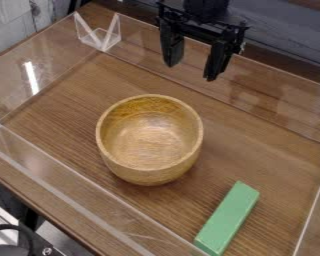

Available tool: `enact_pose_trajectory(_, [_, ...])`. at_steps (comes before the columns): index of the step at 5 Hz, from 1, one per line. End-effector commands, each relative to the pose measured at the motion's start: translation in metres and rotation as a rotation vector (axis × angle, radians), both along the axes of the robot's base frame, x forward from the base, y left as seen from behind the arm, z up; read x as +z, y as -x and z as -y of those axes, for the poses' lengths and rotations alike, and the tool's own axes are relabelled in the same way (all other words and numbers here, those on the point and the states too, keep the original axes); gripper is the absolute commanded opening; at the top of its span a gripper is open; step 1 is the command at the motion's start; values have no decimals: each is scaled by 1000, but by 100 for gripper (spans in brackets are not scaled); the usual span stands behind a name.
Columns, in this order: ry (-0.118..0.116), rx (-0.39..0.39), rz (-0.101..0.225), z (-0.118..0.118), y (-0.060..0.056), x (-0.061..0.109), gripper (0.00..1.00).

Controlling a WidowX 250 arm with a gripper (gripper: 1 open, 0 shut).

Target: Put the green block in the brown bowl

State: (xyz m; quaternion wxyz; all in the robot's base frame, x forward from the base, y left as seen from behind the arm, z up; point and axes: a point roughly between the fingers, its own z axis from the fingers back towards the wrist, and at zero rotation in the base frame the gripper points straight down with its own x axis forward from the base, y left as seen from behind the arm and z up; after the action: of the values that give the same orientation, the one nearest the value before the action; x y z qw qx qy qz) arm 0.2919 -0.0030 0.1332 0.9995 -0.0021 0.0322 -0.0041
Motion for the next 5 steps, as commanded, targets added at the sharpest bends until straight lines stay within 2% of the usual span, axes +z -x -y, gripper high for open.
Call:
enact_pose_trajectory(1, [5, -27, -10, 19, 12, -7, 100])
enact_pose_trajectory(2, [12, -66, -21, 49, 33, -19, 100])
enact_pose_trajectory(3, [14, -106, -1, 85, 51, -31, 100])
enact_pose_trajectory(4, [14, -128, 27, 109, 66, -46, 100])
enact_pose_trajectory(5, [17, -131, 56, 123, 74, -65, 100])
